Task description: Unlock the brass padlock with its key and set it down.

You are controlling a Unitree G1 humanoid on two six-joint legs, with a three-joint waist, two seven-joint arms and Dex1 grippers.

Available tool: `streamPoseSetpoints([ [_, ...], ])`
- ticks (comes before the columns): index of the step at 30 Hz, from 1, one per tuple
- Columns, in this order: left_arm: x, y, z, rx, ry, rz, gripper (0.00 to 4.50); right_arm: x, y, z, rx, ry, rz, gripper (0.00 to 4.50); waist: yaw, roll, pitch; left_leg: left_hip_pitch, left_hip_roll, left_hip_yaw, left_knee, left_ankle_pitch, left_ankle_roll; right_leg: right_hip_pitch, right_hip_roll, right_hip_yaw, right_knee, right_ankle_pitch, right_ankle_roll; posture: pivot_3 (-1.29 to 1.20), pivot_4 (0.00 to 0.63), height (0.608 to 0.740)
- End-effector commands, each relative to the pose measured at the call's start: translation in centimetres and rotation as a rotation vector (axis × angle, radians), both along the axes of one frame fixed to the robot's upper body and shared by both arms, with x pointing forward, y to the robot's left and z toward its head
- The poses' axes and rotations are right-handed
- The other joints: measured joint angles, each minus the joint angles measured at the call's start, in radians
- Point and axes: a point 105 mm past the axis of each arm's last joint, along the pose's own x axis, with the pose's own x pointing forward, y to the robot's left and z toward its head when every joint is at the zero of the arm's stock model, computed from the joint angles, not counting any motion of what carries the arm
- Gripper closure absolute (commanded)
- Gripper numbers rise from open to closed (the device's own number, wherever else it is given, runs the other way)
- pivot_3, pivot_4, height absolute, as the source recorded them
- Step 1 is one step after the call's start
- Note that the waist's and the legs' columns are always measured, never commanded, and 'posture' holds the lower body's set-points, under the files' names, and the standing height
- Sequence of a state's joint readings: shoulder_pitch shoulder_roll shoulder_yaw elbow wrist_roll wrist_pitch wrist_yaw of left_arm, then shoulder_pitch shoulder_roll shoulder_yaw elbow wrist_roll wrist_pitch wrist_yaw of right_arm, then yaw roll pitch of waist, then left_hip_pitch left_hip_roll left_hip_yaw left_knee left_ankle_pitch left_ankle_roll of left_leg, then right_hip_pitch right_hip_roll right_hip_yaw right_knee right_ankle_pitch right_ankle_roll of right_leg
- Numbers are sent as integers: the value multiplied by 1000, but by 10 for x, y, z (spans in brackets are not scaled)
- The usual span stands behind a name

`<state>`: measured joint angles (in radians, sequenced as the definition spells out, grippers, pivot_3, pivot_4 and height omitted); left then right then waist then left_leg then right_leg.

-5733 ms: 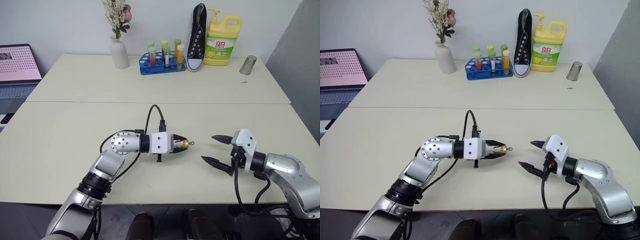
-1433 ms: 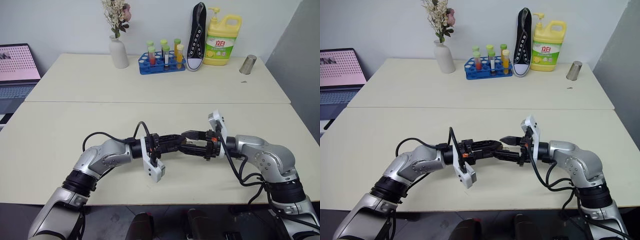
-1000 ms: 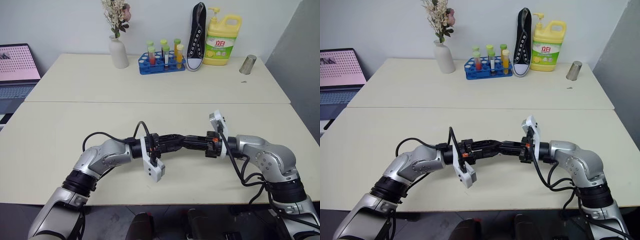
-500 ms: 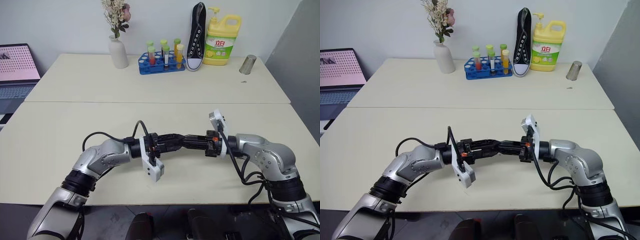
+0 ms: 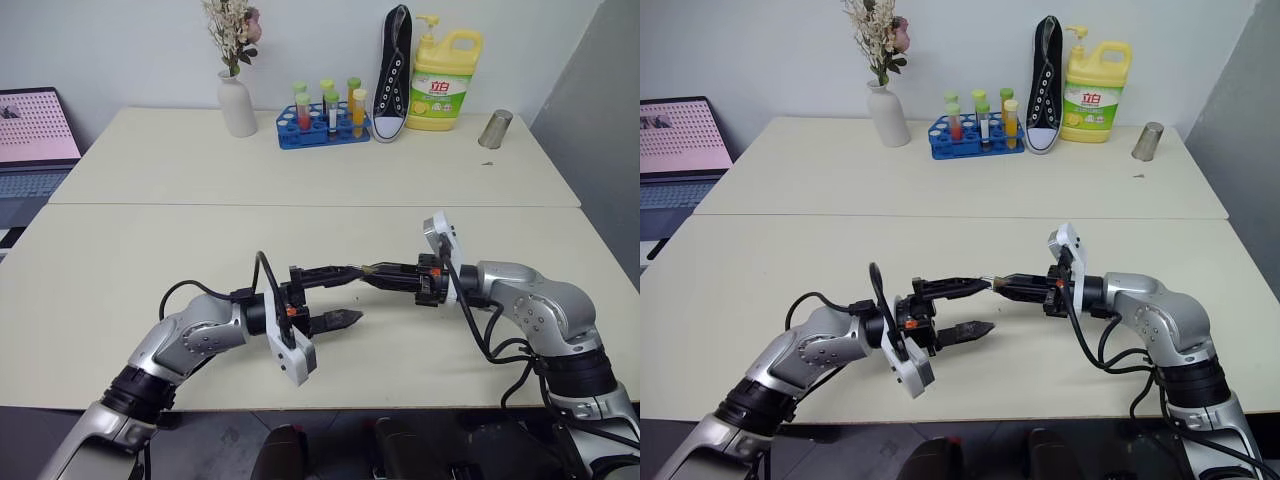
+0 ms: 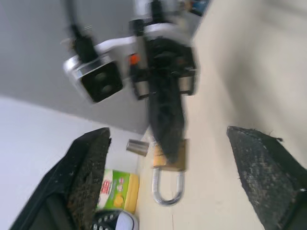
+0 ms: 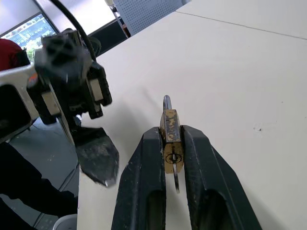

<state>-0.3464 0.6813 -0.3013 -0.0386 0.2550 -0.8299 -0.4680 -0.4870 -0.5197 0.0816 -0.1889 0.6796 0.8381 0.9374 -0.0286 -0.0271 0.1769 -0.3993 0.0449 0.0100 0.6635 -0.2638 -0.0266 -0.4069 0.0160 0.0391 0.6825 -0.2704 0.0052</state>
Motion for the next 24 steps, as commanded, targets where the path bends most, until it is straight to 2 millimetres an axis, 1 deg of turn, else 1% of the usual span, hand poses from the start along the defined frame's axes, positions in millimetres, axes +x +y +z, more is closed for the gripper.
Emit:
streamPoseSetpoints([
  [1,15,12,31,-192,138,101,1495,-1,-2,10,-3,-67,21,4329,0,0,0,0,0,0,0,0,0,0,0,0,0,0,0,0,150,740],
  [3,31,23,35,-274,294,158,2123,-3,-3,12,-11,-87,33,4329,0,0,0,0,0,0,0,0,0,0,0,0,0,0,0,0,150,740],
  [4,36,26,36,-296,344,169,2501,-3,-3,13,-14,-94,38,4329,0,0,0,0,0,0,0,0,0,0,0,0,0,0,0,0,150,740],
  [7,50,34,30,-311,488,206,3411,-4,-2,17,-12,-108,50,4329,0,0,0,0,0,-1,0,0,0,0,1,-1,0,0,0,0,150,740],
  [9,56,34,19,-346,686,199,4121,-6,-1,19,-2,-108,58,4329,0,0,0,0,0,-1,0,0,0,0,2,-1,0,0,0,0,150,740],
  [10,55,31,11,-337,769,179,4481,-6,0,19,2,-108,60,4329,0,0,0,0,0,-1,0,0,0,0,3,0,0,0,0,0,150,740],
  [11,53,27,7,-345,842,155,4500,-7,2,20,5,-108,64,4329,0,0,0,0,-1,0,0,0,0,0,3,0,0,0,0,0,150,740],
  [14,49,19,3,-346,934,116,4500,-8,3,20,8,-107,70,4329,0,0,0,0,-1,-1,0,0,0,0,3,0,-1,0,0,0,150,740],
  [17,41,7,-2,-321,1030,55,4500,-9,5,20,17,-103,75,4329,0,0,0,0,-1,-1,0,0,0,0,4,0,-1,0,0,0,150,740],
  [24,39,-3,-4,-347,1148,11,4500,-11,6,22,37,-95,77,4329,0,0,0,0,-1,-1,0,0,0,0,5,0,-1,0,0,0,150,740],
])
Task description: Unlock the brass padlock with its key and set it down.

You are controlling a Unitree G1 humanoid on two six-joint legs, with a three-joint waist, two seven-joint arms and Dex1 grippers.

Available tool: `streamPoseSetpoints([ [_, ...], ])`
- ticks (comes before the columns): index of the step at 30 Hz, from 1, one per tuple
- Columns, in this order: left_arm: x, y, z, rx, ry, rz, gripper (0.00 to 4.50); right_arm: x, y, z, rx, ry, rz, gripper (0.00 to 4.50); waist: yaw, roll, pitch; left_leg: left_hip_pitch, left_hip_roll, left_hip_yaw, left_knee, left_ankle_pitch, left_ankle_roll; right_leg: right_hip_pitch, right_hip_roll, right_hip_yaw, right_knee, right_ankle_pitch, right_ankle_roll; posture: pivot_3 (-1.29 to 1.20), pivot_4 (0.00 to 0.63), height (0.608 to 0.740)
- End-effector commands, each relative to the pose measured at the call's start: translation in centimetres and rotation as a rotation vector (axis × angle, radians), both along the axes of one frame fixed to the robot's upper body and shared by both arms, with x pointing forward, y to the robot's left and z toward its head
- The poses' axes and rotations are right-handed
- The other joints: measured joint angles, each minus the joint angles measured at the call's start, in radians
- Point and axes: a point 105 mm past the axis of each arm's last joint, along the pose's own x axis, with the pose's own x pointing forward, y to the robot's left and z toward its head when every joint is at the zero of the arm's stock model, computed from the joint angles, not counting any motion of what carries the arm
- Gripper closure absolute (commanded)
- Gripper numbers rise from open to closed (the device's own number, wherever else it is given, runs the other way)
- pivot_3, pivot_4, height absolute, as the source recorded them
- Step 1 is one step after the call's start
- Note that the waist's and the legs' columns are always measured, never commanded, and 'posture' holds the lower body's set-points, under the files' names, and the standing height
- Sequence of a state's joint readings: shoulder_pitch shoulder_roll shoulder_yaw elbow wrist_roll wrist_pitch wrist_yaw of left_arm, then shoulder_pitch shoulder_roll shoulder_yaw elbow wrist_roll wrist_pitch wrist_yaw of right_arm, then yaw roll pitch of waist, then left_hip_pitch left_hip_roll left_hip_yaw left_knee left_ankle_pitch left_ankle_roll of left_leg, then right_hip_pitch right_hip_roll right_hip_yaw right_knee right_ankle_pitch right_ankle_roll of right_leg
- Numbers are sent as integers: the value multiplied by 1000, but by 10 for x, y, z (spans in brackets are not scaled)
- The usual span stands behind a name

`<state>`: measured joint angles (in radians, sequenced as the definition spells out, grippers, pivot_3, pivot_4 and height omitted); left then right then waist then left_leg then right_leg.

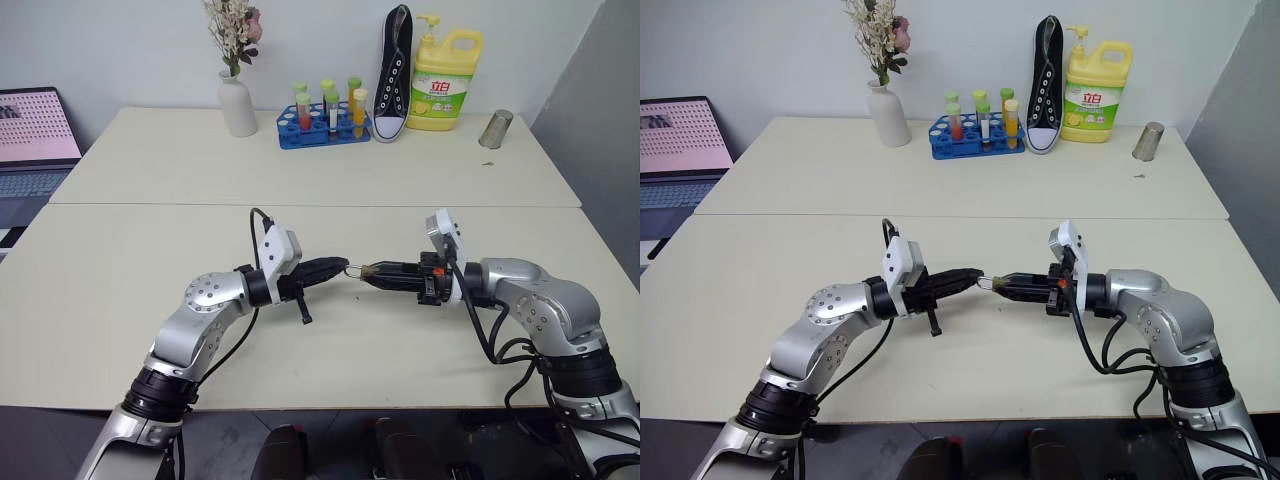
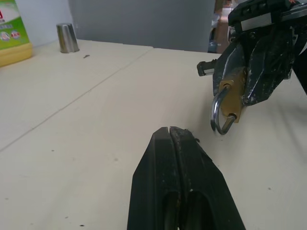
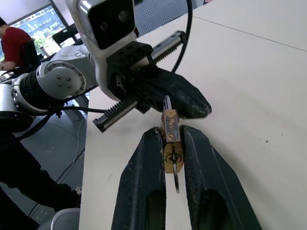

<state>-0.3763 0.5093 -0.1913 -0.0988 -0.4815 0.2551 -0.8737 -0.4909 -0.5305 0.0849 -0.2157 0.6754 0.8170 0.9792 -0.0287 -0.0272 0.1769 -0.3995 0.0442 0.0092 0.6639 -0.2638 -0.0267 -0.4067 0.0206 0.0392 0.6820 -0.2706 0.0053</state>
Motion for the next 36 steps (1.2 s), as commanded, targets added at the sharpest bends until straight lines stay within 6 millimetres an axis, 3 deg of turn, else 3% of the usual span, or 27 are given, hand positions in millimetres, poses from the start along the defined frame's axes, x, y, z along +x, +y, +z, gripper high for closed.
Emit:
streamPoseSetpoints([
  [1,-6,-10,15,-63,3,-44,4500,-5,4,15,37,-50,27,4329,0,0,0,0,0,0,0,0,0,0,0,0,0,0,0,0,150,740],
  [8,-17,-14,17,-78,46,-83,4500,-4,4,15,34,-50,23,4329,0,0,0,0,0,0,0,0,0,0,0,0,0,0,0,0,150,740],
  [23,-40,-2,21,-30,121,-161,4500,-2,2,12,22,-48,17,4329,0,0,0,0,0,0,0,0,0,0,0,0,0,0,0,0,150,740],
  [36,-34,-5,41,-119,126,-132,4500,-3,2,10,18,-44,19,4329,0,0,0,0,0,0,0,0,0,0,0,0,0,0,0,0,150,740],
])
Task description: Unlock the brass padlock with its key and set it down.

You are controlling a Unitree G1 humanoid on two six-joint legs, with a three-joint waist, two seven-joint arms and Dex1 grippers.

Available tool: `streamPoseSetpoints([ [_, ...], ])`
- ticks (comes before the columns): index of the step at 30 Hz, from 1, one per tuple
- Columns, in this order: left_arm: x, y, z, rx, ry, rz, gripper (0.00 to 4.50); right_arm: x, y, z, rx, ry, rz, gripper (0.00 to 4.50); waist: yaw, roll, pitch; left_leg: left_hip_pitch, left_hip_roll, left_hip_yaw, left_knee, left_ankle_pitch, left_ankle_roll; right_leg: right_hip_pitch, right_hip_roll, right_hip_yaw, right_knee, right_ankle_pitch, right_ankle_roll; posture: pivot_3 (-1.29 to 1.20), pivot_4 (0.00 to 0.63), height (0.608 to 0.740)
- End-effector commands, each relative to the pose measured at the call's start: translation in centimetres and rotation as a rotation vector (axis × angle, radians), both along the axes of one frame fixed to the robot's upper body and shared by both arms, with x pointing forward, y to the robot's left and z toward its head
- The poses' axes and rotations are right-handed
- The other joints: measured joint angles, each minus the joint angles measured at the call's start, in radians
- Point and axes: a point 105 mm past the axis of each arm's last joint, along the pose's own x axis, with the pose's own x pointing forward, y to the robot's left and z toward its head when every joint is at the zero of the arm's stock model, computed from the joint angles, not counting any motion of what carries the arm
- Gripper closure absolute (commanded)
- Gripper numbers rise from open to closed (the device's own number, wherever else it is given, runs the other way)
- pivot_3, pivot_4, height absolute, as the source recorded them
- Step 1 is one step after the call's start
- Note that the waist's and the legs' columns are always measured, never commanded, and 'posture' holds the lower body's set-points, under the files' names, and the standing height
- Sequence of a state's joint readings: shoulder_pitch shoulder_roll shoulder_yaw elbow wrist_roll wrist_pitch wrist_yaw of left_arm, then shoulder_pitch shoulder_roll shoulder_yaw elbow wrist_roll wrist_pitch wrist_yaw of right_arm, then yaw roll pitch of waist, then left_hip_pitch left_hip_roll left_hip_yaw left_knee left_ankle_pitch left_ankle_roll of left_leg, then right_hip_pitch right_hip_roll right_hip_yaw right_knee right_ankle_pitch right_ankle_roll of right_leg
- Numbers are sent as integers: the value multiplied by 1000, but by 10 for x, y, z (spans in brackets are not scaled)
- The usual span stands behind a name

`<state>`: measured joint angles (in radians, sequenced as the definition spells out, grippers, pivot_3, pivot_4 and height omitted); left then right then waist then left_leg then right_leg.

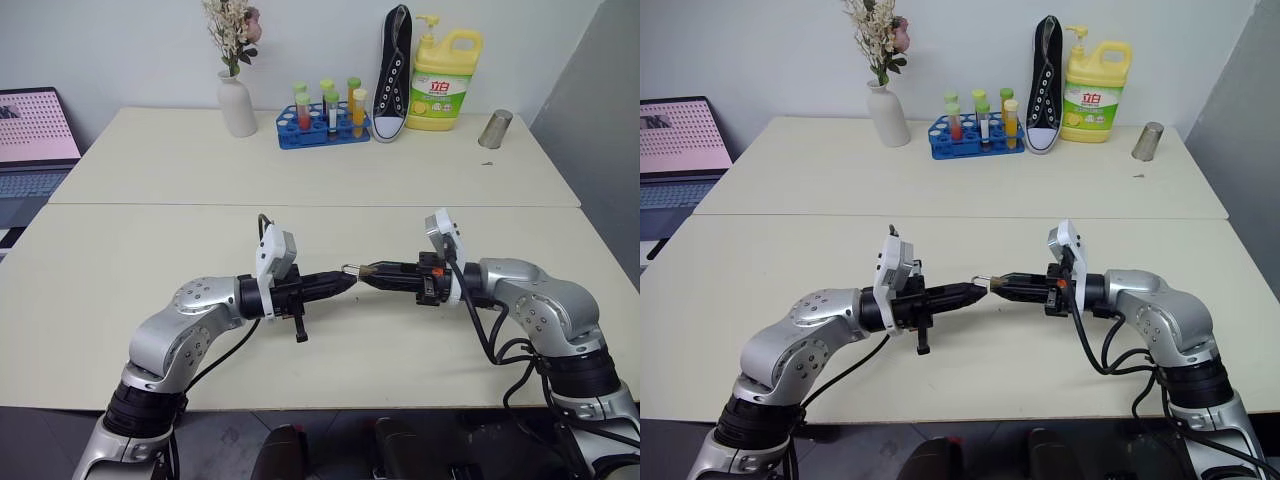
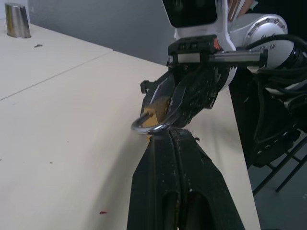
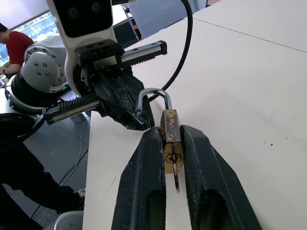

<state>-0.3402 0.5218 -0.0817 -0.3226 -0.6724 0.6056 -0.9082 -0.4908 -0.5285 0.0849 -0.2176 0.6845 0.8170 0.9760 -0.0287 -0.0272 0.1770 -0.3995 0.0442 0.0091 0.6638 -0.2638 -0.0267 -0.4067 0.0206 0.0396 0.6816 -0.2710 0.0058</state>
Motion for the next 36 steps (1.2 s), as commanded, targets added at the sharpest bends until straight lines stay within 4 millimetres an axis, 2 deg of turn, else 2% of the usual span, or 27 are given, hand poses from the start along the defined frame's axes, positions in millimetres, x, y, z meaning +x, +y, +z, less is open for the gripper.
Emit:
streamPoseSetpoints([
  [1,-2,-1,20,-45,-52,-8,4500,-2,2,9,9,-46,16,4329,0,0,0,0,0,0,0,0,0,0,0,0,0,0,0,0,150,740],
  [22,6,-1,30,-93,-57,49,4500,-3,2,8,4,-45,22,4329,0,0,0,0,0,0,0,0,0,0,0,0,0,0,0,0,150,740],
  [28,3,1,27,-42,-92,53,4500,-2,2,7,1,-44,19,4329,0,0,0,0,0,0,0,0,0,0,0,0,0,0,0,0,150,740],
  [33,1,17,26,84,-267,88,4500,-1,-1,5,-8,-35,5,4329,-1,0,0,0,0,0,-1,0,0,0,0,0,0,0,0,0,150,740],
  [35,-1,29,11,271,-429,69,4500,0,-3,2,-22,-24,-4,4329,-1,0,0,0,0,0,-1,0,0,0,0,1,-1,0,0,0,150,740],
  [36,-3,34,4,344,-498,44,4122,1,-4,1,-29,-14,-7,4329,-1,1,0,0,0,1,-1,0,0,0,0,1,-1,0,0,0,150,740],
])
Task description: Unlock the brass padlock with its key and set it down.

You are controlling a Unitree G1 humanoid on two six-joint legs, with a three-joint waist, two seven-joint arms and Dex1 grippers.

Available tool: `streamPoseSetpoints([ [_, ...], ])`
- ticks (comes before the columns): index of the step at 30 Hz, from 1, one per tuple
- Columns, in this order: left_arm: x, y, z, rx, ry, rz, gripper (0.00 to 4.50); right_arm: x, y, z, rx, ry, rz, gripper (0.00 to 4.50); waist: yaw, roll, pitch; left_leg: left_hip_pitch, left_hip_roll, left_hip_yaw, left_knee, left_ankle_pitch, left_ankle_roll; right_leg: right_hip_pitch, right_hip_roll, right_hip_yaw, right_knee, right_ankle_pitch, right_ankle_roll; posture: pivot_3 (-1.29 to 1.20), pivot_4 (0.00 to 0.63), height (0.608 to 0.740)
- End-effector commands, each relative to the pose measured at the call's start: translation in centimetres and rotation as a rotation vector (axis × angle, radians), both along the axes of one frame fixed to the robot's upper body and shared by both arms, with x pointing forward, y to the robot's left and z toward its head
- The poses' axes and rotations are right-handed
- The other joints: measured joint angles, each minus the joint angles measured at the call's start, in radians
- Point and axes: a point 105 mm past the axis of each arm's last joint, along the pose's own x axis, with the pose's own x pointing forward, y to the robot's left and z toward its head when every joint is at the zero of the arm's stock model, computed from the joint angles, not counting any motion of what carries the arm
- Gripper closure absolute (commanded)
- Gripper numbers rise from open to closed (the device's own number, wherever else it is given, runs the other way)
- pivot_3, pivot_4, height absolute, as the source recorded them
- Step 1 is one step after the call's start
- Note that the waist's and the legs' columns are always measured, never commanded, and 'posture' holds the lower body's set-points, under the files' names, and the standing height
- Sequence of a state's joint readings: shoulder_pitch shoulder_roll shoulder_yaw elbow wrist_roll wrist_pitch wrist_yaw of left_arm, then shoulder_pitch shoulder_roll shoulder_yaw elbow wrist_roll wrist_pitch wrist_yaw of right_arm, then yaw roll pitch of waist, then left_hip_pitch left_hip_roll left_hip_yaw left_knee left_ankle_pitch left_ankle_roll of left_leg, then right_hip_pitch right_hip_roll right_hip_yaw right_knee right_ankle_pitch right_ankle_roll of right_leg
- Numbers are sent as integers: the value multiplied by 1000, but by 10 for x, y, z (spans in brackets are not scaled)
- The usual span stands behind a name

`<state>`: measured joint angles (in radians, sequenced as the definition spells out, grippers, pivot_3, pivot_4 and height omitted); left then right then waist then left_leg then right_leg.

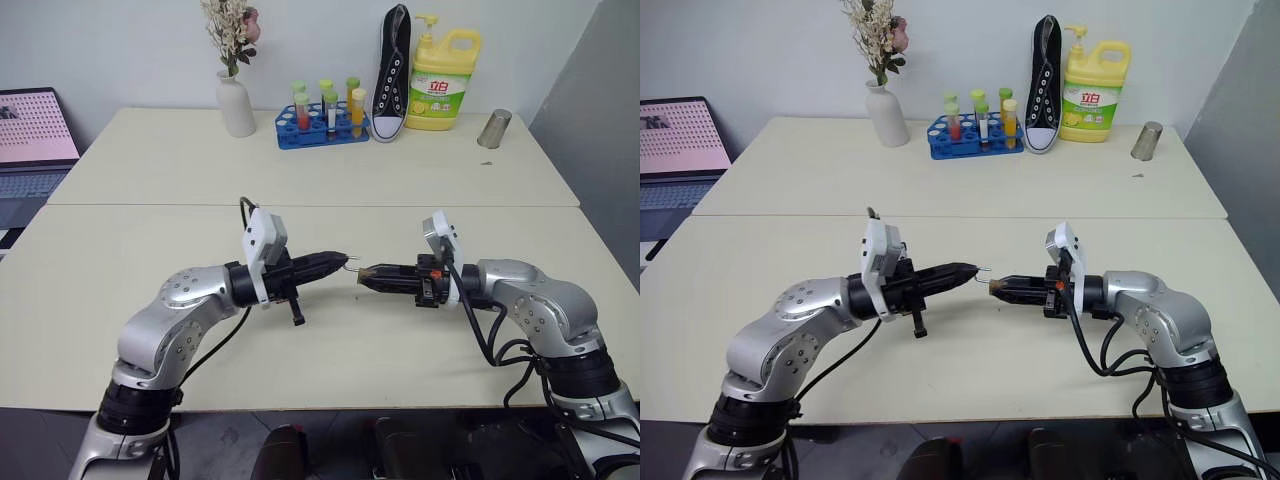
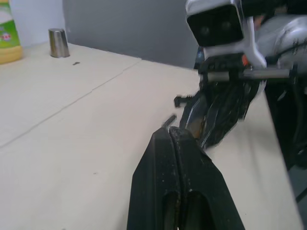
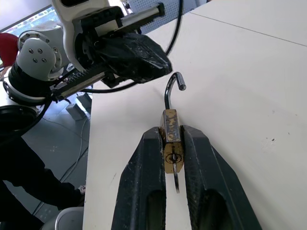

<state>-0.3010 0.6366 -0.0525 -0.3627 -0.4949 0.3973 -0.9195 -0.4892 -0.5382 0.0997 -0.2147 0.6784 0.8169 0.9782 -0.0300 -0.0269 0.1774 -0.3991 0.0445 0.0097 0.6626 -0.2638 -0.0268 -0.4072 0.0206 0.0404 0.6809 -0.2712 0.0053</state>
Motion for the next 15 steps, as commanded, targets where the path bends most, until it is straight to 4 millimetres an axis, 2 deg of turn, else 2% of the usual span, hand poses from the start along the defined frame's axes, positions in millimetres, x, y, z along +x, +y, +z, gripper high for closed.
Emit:
streamPoseSetpoints([
  [1,-9,11,-9,232,-249,-72,3943,2,-4,4,-14,-16,-12,4329,1,1,0,0,0,0,0,0,0,0,0,0,0,0,-1,0,150,740],
  [4,-13,17,-19,290,-306,-112,2960,2,-5,0,-39,0,-8,4329,3,1,0,0,0,1,0,0,0,0,0,0,0,0,-1,0,150,740],
  [7,-24,19,-29,323,-270,-186,1996,1,-5,-11,-92,54,7,4329,3,1,0,0,0,1,0,0,0,0,-4,0,-1,-1,-1,0,150,740],
  [13,-22,19,-25,320,-284,-182,59,2,-6,-35,-164,196,-9,4329,1,0,1,0,0,1,0,0,0,0,-4,0,0,-3,3,0,150,740],
  [15,-23,16,-26,329,-304,-192,0,4,-3,-45,-190,250,-22,4329,1,0,1,0,0,1,0,0,0,0,-4,0,0,-3,3,0,150,740],
])
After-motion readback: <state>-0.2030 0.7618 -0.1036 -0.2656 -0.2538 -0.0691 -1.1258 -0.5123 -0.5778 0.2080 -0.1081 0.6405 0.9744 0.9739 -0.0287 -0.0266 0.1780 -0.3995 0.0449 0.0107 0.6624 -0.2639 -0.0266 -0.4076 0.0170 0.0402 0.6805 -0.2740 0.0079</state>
